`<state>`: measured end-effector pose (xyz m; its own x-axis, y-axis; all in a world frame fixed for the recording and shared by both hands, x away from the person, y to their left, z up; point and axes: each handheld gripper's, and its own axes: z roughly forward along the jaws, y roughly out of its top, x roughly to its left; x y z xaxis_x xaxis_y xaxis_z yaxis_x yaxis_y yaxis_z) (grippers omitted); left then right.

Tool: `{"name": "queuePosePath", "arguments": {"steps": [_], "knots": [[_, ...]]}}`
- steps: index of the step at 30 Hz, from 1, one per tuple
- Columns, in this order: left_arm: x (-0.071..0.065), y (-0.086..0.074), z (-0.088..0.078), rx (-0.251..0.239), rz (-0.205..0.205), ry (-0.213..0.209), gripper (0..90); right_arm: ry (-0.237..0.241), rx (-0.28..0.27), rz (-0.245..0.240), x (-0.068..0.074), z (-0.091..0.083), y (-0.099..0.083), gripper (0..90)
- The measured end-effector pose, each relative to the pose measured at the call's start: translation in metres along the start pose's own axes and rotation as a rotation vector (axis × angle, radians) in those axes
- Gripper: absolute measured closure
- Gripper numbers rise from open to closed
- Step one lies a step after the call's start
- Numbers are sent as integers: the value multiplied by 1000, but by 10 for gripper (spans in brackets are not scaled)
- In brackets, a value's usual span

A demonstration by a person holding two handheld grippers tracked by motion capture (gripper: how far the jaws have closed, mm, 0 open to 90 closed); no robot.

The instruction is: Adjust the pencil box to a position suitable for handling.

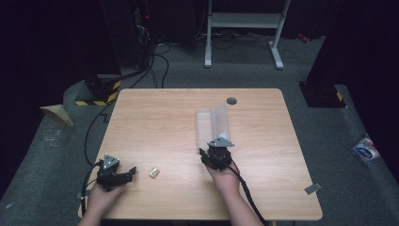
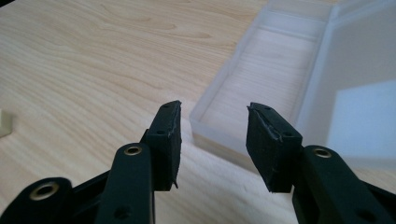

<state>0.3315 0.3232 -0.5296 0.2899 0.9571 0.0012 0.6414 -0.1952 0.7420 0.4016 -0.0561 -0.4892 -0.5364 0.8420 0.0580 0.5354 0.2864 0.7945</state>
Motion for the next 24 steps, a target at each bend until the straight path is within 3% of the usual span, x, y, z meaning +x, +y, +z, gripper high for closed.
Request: {"name": "queuePosePath", "arguments": {"steps": [3,8,11,15,19,24], "knots": [[0,0,0,1,9,-4,221,-15,18,-24,5,16,9,559],[0,0,0,0,10,-5,221,-16,63,-2,7,31,15,559],[0,0,0,0,9,-5,221,-1,76,1,10,41,18,614],[0,0,0,1,9,-5,221,-14,93,-1,14,47,17,649],[0,0,0,1,10,-5,221,-20,102,-24,20,53,19,746],[0,0,0,0,10,-5,220,-37,118,-27,23,57,17,782]]}}
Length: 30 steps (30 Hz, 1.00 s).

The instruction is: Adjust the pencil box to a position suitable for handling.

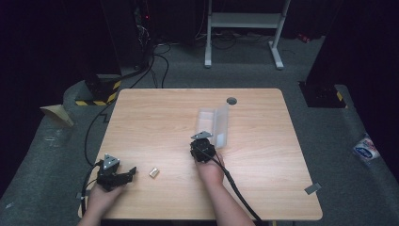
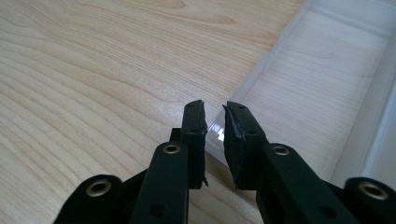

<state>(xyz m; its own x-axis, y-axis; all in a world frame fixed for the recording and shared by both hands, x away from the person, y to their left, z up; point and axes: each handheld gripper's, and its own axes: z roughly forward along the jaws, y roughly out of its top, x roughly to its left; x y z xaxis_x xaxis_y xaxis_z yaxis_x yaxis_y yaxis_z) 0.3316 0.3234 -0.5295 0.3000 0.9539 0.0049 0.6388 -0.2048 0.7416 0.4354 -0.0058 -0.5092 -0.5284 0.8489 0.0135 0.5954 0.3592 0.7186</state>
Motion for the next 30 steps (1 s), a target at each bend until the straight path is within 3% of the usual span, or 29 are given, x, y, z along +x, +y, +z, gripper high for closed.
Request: {"name": "queuePosePath", "arguments": {"steps": [11,17,30], "knots": [[0,0,0,0,-1,0,220,13,2,-17,3,-9,-8,800],[0,0,0,1,4,-2,220,33,-15,-39,-1,-26,-27,791],[0,0,0,1,2,-2,220,50,-56,-18,-11,-62,-56,699]]}}
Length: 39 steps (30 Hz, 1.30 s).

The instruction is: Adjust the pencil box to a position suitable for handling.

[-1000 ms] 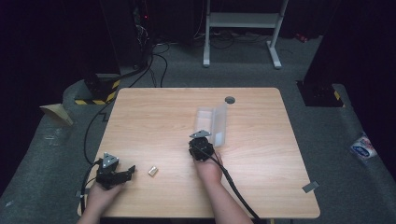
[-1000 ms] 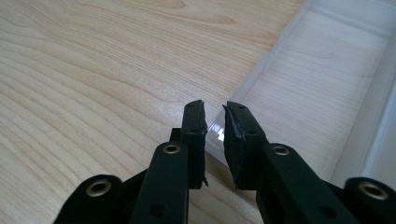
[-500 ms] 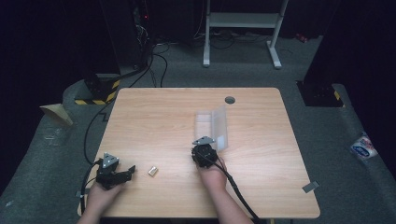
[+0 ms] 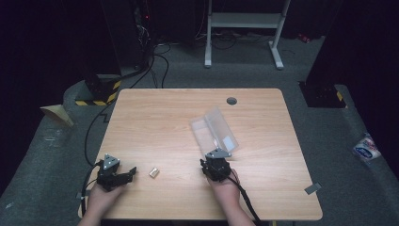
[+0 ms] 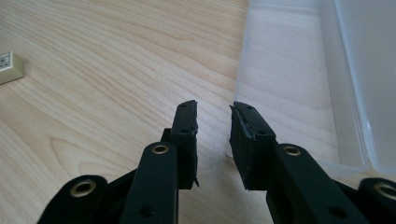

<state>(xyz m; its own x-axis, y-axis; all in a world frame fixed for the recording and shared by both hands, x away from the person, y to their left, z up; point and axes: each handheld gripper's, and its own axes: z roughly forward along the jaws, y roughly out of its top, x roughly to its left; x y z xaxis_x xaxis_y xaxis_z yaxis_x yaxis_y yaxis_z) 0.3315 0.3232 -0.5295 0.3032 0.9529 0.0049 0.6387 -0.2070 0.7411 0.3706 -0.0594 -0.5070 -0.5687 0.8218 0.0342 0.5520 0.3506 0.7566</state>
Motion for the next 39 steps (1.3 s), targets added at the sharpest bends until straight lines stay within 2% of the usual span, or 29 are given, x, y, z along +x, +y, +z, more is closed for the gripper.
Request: {"name": "queuePosePath", "arguments": {"steps": [6,11,12,15,16,17,18,19,23,26,31,34,39], "knots": [[0,0,0,2,-1,-1,220,-16,-20,11,-8,-17,-6,676],[0,0,0,3,1,0,221,-56,-47,36,-14,-27,-8,614],[0,0,0,3,1,0,221,-84,-55,55,-21,-28,-8,578],[0,0,0,-1,1,1,221,-140,-53,97,-31,-26,-10,525],[0,0,0,-1,1,1,221,-140,-53,97,-31,-26,-10,525],[0,0,0,-1,1,1,221,-169,-47,133,-38,-24,-10,504],[0,0,0,-1,1,1,221,-186,-49,139,-41,-22,-10,499],[0,0,0,-1,1,1,221,-186,-49,139,-41,-22,-10,499],[0,0,-1,0,5,0,221,-195,-52,197,-45,-15,-10,475],[0,0,-1,2,12,3,221,-203,-54,190,-44,-12,-8,470],[0,-1,-1,0,5,-3,221,-220,-25,172,-46,-6,-4,466],[0,-1,-1,-1,3,-4,221,-224,-16,178,-46,-5,-5,464],[0,-1,-1,-1,4,-4,221,-248,14,164,-55,-5,-8,458]]}}
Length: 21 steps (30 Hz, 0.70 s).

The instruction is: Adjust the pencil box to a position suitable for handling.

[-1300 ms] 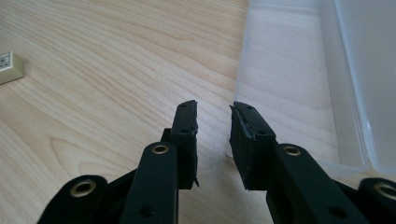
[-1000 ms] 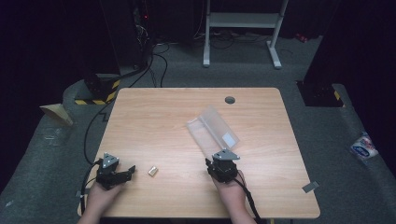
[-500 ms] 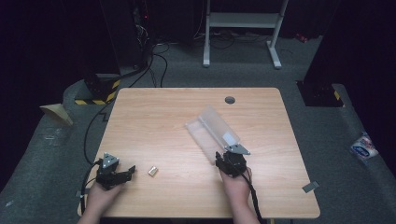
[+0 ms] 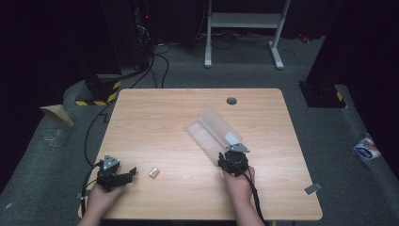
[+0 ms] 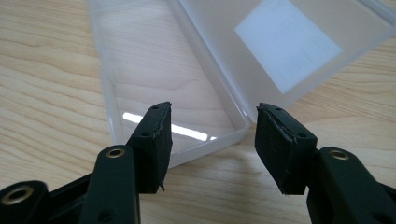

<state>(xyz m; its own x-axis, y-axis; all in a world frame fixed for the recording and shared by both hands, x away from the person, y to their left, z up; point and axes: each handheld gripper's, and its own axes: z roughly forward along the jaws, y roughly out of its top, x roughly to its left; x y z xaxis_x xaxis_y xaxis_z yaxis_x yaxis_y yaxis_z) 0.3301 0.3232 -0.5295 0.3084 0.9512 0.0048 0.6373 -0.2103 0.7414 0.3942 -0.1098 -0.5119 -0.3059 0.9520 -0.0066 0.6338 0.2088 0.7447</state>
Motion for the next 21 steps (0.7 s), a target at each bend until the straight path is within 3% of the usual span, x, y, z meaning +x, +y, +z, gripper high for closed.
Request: {"name": "queuePosePath", "arguments": {"steps": [12,14,21], "knots": [[0,0,0,-2,-2,2,222,-32,9,18,-36,-7,4,482],[-1,0,0,-2,-7,1,222,-24,8,57,-42,-11,5,478],[-1,0,0,-2,-7,1,222,39,35,85,-43,-6,3,572]]}}
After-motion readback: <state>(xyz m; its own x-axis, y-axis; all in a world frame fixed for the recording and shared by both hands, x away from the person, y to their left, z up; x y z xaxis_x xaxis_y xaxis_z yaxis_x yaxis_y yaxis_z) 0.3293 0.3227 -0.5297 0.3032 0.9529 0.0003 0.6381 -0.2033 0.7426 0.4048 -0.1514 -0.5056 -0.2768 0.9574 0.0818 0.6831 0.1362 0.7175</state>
